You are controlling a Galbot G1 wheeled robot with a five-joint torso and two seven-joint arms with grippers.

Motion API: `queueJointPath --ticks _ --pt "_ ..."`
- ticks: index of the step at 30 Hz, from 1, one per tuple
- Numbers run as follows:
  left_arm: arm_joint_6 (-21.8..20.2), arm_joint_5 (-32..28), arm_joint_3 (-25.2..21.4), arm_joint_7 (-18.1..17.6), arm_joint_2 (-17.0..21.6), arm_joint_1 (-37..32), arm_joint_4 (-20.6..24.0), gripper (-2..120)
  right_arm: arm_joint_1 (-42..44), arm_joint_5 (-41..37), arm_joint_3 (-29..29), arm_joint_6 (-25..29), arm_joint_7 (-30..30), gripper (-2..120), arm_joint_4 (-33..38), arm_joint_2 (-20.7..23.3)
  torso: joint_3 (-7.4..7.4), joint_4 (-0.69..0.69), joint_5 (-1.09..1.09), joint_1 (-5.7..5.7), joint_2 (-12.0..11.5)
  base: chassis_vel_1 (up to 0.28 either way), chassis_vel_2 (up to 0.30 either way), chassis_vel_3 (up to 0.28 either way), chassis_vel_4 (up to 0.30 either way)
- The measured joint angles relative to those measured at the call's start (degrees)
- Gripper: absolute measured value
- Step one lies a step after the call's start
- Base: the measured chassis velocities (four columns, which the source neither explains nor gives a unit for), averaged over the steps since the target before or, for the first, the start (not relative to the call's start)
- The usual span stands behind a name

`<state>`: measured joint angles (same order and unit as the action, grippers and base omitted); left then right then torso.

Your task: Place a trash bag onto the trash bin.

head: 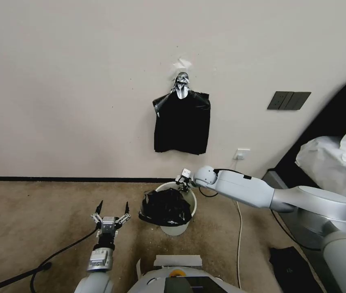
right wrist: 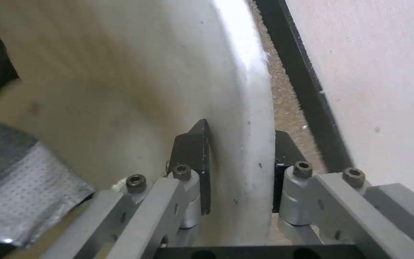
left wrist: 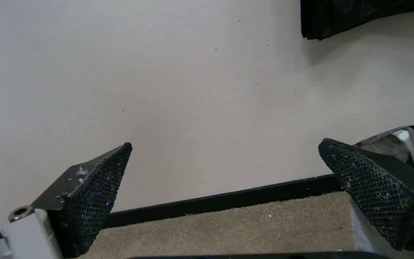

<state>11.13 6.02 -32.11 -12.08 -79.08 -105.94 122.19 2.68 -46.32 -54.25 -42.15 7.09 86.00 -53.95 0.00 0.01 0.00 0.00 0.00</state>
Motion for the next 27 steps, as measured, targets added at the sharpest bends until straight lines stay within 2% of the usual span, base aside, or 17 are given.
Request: queueJointPath --ticks 1,2,4,5,6,7,8,9,10,13,14,17,18,21,27 --pt "0.00 0.00 0.00 0.00 0.00 0.00 0.00 100 0.00 0.00 0.00 0.00 0.00 14 0.00 0.00 0.00 0.00 0.00 0.00 0.00 0.000 0.000 0.000 0.000" --pt "0.06 0.01 -0.02 -0.03 -0.13 0.01 -0.06 100 1.61 -4.22 2.07 -0.03 -4.16 12 1.57 0.75 0.00 0.00 0.00 0.00 0.00 0.000 0.000 0.000 0.000" --pt "0.18 -0.28 -0.13 -0.25 -0.26 0.18 -0.45 100 7.55 -14.80 10.10 -0.02 -16.64 5 5.41 2.09 0.00 -0.01 0.01 0.00 0.00 0.000 0.000 0.000 0.000" --pt "0.18 -0.28 -0.13 -0.25 -0.26 0.18 -0.45 100 7.55 -14.80 10.10 -0.02 -16.64 5 5.41 2.09 0.00 -0.01 0.01 0.00 0.00 0.000 0.000 0.000 0.000" --pt "0.25 -1.05 -0.33 -0.34 -0.02 0.34 -0.71 100 10.52 -19.24 13.91 -0.02 -22.93 3 6.93 2.13 0.00 0.00 -0.01 0.00 0.00 0.000 0.000 0.000 0.000" --pt "0.29 -2.11 -0.83 -0.39 0.52 0.61 -1.00 100 15.05 -25.19 19.27 -0.04 -31.95 2 9.07 1.69 0.00 -0.03 -0.03 0.00 0.00 0.000 0.000 0.000 0.000" --pt "0.30 -2.85 -1.14 -0.39 0.92 0.81 -1.20 100 17.29 -27.38 21.77 -0.05 -35.59 2 9.99 1.32 0.00 -0.03 0.00 0.00 0.00 0.000 0.000 0.000 0.000" --pt "0.31 -4.52 -2.02 -0.42 1.61 1.35 -1.52 100 22.66 -31.41 27.58 -0.05 -43.26 2 12.82 0.38 0.01 0.00 0.05 0.00 0.00 0.000 0.000 0.000 0.000" --pt "0.31 -4.52 -2.02 -0.42 1.61 1.35 -1.52 100 22.66 -31.41 27.58 -0.05 -43.26 2 12.82 0.38 0.01 0.00 0.05 0.00 0.00 0.000 0.000 0.000 0.000" --pt "0.26 -7.42 -4.00 -0.60 2.52 2.65 -1.61 100 30.41 -35.79 35.96 -0.01 -54.81 2 18.87 -0.25 0.00 -0.03 -0.03 0.00 0.00 0.000 0.000 0.000 0.000" --pt "0.26 -7.42 -4.00 -0.60 2.52 2.65 -1.61 100 30.41 -35.79 35.96 -0.01 -54.81 2 18.87 -0.25 0.00 -0.03 -0.03 0.00 0.00 0.000 0.000 0.000 0.000" --pt "0.19 -8.93 -4.88 -0.81 2.89 3.51 -1.34 100 35.76 -38.04 40.31 1.57 -62.09 2 23.33 -1.20 0.00 -0.03 -0.01 0.00 0.00 0.000 0.000 0.000 0.000" --pt "0.19 -8.93 -4.88 -0.81 2.89 3.51 -1.34 100 35.76 -38.04 40.31 1.57 -62.09 2 23.33 -1.20 0.00 -0.03 -0.01 0.00 0.00 0.000 0.000 0.000 0.000" --pt "0.17 -10.45 -5.65 -0.88 3.45 4.22 -0.75 100 41.52 -38.49 43.57 4.60 -67.02 2 26.71 -3.02 0.00 0.00 -0.01 0.00 0.00 0.000 0.000 0.000 0.000" --pt "-0.16 -11.61 -6.62 -0.86 4.46 4.93 -0.39 100 49.83 -35.75 46.06 8.63 -72.25 2 30.01 -6.25 0.00 -0.02 0.00 0.00 0.00 0.000 0.000 0.000 0.000"
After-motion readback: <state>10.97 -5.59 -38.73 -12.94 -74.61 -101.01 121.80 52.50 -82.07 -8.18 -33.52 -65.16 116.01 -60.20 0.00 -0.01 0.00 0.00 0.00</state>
